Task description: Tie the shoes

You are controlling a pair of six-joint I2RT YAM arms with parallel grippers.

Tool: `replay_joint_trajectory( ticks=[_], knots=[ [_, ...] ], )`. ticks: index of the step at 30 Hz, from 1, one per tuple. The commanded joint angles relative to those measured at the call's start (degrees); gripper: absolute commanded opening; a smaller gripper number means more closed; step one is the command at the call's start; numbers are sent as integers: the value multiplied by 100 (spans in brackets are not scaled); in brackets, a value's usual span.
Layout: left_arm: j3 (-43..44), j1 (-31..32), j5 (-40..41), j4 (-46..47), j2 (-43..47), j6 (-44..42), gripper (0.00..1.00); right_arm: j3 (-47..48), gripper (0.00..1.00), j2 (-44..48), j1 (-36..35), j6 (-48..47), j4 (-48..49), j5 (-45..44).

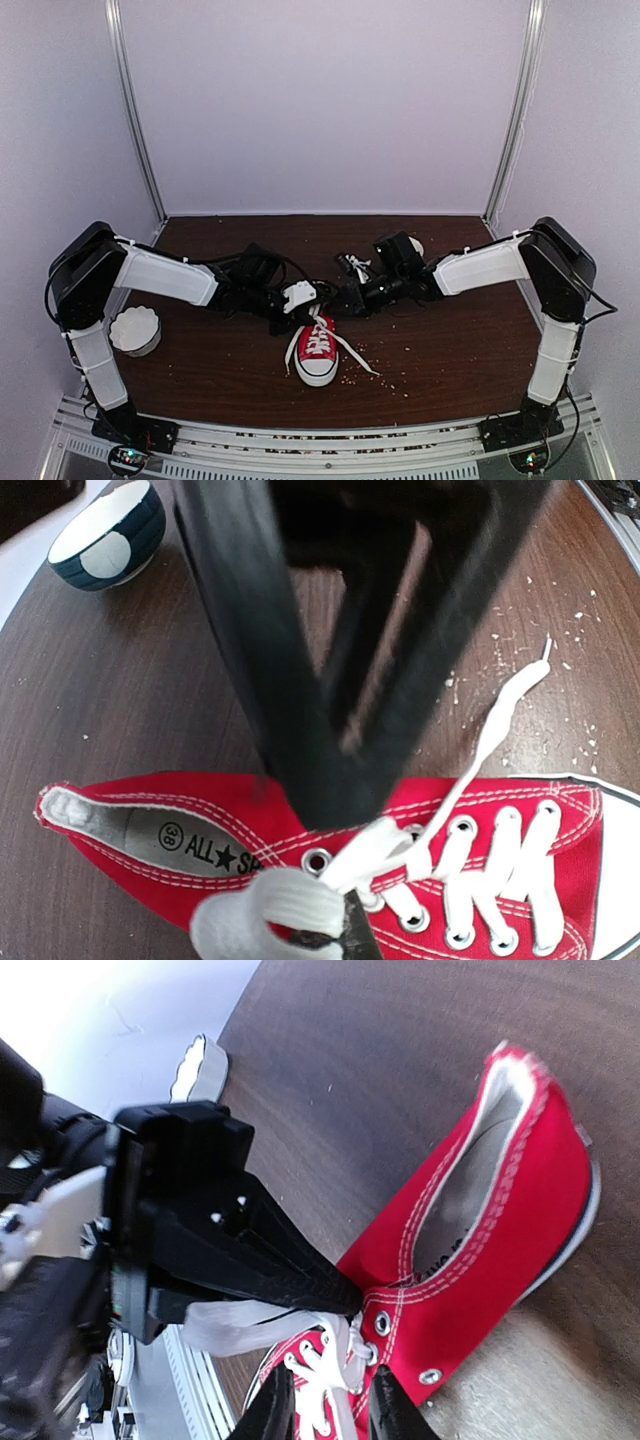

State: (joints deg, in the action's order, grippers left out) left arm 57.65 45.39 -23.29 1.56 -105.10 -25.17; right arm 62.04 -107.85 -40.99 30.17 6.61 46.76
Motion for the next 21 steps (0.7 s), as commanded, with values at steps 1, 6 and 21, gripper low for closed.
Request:
replay_joint_trajectory(
  ticks=[1, 6, 21],
  knots=[
    [-18, -10, 61, 199, 139, 3, 0, 333, 25, -316, -162, -158, 21, 307],
    [-11, -8, 37, 177, 131, 1, 0, 370, 22, -464, -183, -203, -82, 322],
    [245, -1, -216, -189, 55, -40, 21, 224, 0, -156, -197, -95, 66, 343]
  ],
)
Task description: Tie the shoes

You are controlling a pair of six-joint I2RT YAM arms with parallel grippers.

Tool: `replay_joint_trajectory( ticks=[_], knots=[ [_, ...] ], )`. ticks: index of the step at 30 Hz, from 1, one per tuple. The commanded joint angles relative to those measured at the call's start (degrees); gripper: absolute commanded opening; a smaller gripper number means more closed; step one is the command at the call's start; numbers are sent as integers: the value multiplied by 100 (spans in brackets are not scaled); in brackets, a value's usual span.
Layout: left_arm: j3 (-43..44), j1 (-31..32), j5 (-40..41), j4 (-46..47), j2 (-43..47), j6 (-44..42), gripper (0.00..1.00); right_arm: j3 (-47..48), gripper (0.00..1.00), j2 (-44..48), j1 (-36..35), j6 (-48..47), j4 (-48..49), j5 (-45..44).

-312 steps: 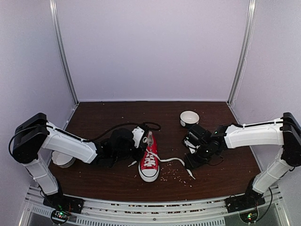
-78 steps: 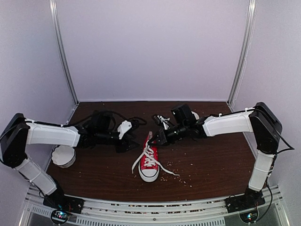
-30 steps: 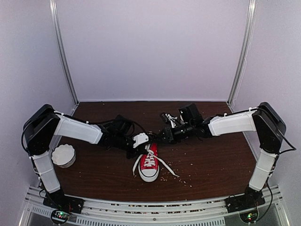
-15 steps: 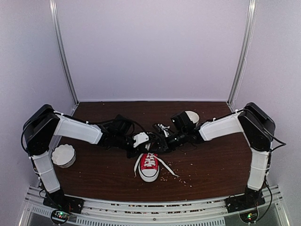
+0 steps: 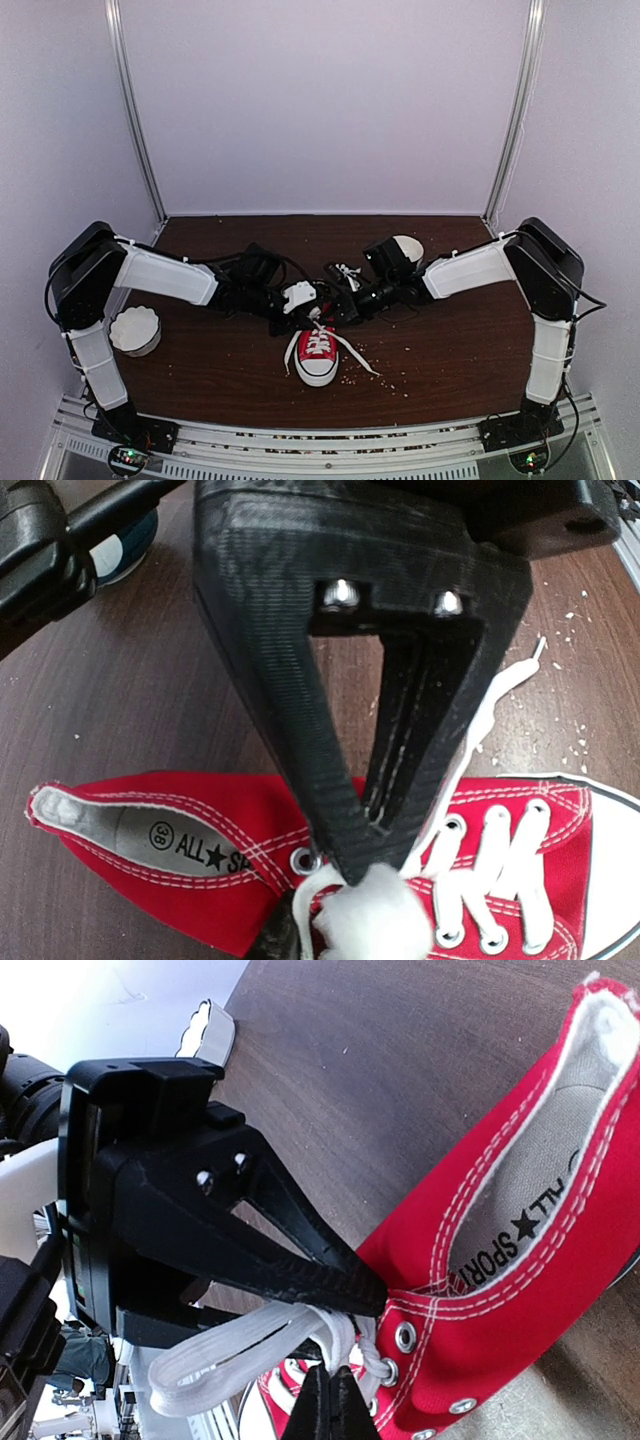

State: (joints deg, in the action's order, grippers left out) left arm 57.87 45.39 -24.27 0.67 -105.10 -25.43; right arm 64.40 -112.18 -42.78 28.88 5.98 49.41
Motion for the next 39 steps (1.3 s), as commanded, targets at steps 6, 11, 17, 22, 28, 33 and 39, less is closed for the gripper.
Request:
replay_joint_trajectory(
  ticks=[6, 11, 17, 22, 28, 33, 39],
  knots=[
    [492, 22, 64, -296, -162, 63, 1, -24, 0, 459, -122, -17, 65, 157],
    [365, 23, 284, -90, -106, 137, 0, 14, 9, 518, -118, -247, -242, 193],
    [-70, 81, 621, 484, 150, 200, 0, 37, 22, 641, 275, -358, -407, 158],
    [-157, 119, 712, 620, 200, 188, 0, 284, 10, 275, 309, -287, -630, -204],
    [-149, 137, 654, 583, 205, 155, 0, 411, 6, -110, 102, -74, -341, -103],
    [-122, 137, 609, 572, 200, 153, 0, 420, 6, -215, 11, 10, -223, -30],
    [-84, 137, 523, 510, 183, 126, 0, 184, 14, -288, -2, 602, 760, 328]
  ],
)
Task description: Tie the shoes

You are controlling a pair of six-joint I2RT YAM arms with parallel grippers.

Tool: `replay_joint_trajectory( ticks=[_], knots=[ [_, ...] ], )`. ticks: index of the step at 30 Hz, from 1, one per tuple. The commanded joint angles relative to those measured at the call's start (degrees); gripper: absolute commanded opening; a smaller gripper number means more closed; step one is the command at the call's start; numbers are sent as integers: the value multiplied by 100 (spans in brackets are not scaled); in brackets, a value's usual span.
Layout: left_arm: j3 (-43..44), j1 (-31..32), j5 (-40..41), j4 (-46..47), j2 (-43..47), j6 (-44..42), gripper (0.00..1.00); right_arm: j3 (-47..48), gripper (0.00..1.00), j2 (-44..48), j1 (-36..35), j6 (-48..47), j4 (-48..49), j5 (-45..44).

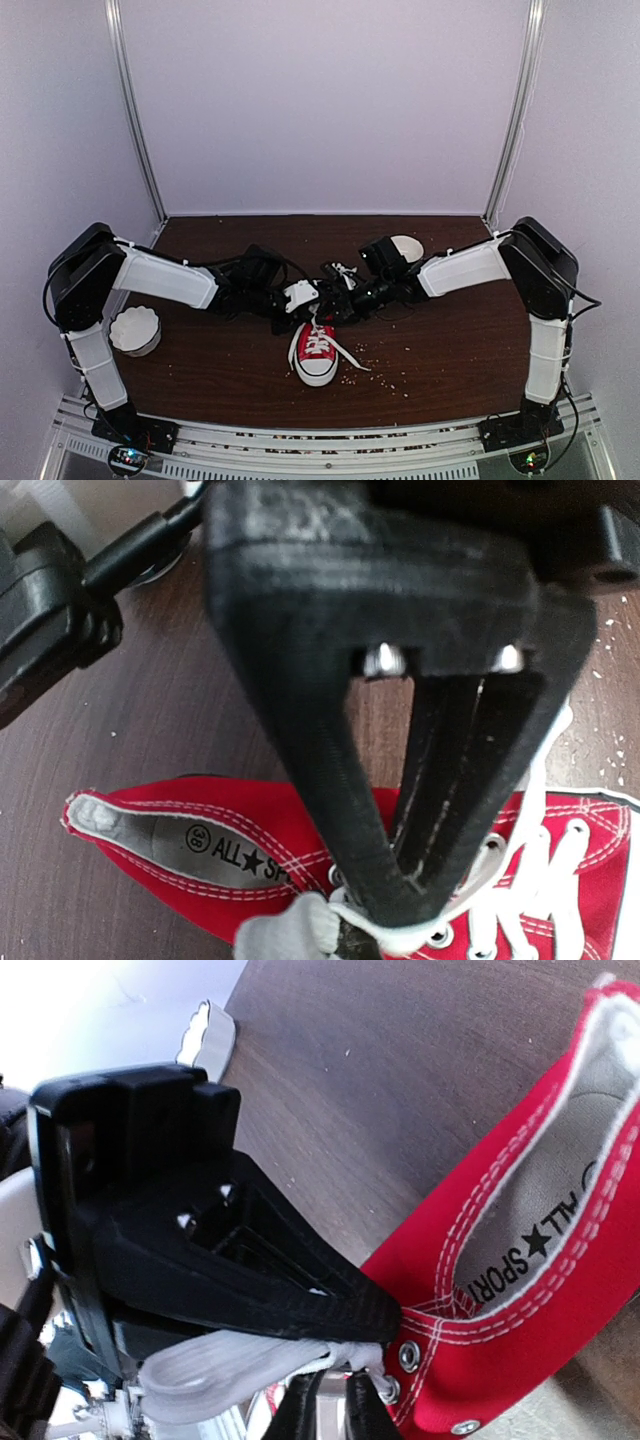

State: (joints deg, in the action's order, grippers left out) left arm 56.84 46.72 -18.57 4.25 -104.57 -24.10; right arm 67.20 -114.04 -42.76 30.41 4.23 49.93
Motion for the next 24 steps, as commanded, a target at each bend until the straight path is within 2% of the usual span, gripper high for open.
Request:
replay_joint_trajectory(
  ticks=[1, 11, 18, 24],
  knots=[
    [30, 6, -64, 138, 123, -15, 0, -109, 16, -128, -6, 515, 1027, 287],
    [60, 4, -225, 120, 132, -23, 0, -102, 19, -299, -13, 528, 1041, -116],
    [37, 4, -244, 132, 151, -25, 0, -352, 0, -155, 21, 522, 1311, -423],
    [-59, -9, -235, 220, 243, 8, 3, -601, 0, 157, 152, 482, 1420, -502]
  ],
)
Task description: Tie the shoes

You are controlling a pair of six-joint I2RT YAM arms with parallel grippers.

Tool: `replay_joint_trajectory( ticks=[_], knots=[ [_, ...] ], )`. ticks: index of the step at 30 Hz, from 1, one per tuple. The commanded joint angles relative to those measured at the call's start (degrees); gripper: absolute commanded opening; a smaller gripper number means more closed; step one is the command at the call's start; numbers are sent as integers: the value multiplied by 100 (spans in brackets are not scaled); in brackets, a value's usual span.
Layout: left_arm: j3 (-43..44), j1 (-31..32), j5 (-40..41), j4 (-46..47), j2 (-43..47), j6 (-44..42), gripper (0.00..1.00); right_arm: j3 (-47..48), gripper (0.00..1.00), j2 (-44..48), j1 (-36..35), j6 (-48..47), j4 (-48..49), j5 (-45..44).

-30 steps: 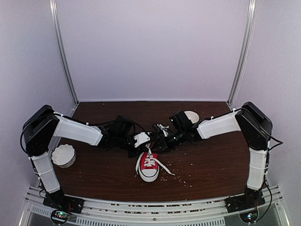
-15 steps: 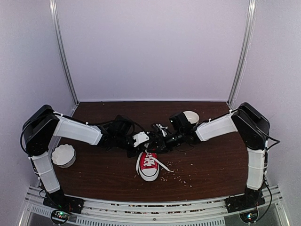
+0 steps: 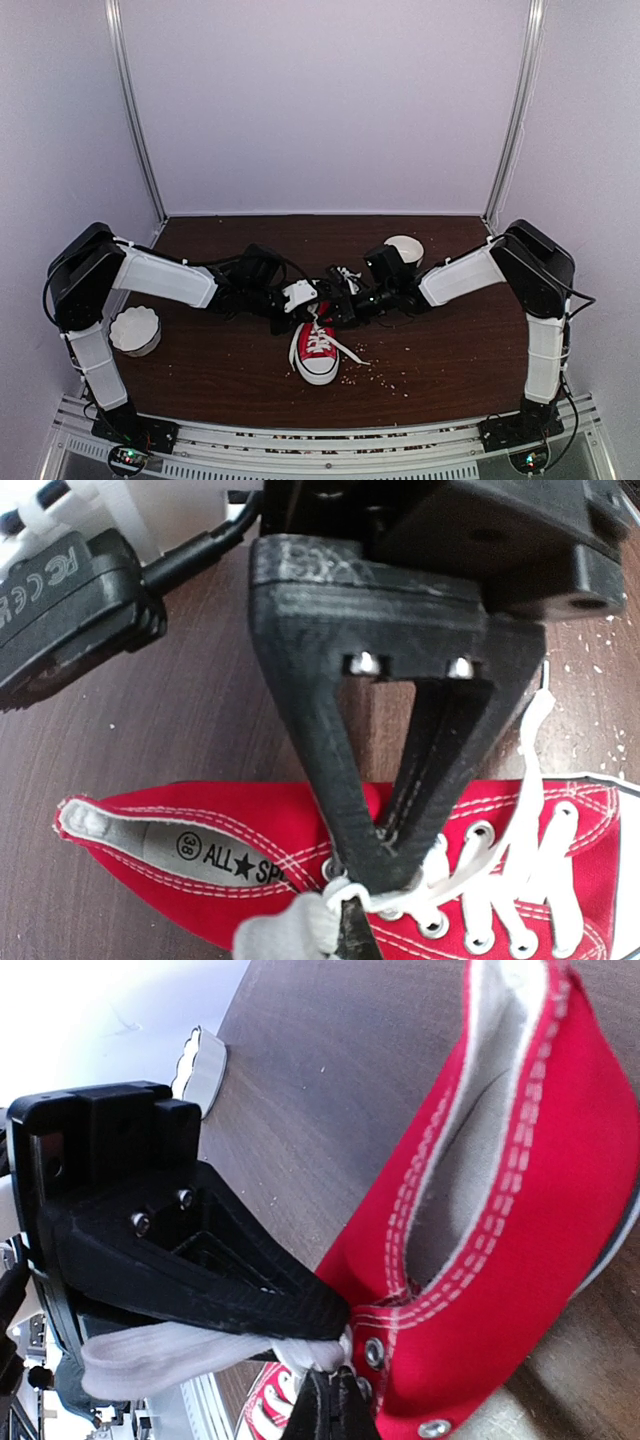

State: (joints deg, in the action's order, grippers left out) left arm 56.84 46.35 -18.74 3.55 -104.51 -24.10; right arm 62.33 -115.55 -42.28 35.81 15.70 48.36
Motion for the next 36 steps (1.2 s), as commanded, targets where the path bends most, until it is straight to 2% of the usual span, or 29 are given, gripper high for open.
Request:
replay_joint_trajectory(
  ticks=[1, 5, 7, 15, 19, 24, 36],
  knots=[
    [-59, 21, -217, 285, 238, 17, 4, -132, 0, 334, 107, -108, 242, -347],
    [-63, -9, -228, 234, 238, 19, 4, -144, 0, 421, 114, -140, 190, -233],
    [-75, -12, -210, 204, 239, 13, 0, -144, 0, 468, 116, -179, 138, -197],
    [-120, -16, -139, 257, 256, 40, 0, -49, 0, 459, 124, -320, -101, -175],
    [-88, -16, -185, 249, 213, 20, 0, 87, 8, 224, 82, -275, -119, -135],
    [-62, -20, -246, 273, 172, -45, 0, 139, 16, -11, 22, 1, 371, 413],
    [236, -23, -482, -7, -78, -184, 0, 104, 16, -364, -38, 675, 1456, 535]
  ],
)
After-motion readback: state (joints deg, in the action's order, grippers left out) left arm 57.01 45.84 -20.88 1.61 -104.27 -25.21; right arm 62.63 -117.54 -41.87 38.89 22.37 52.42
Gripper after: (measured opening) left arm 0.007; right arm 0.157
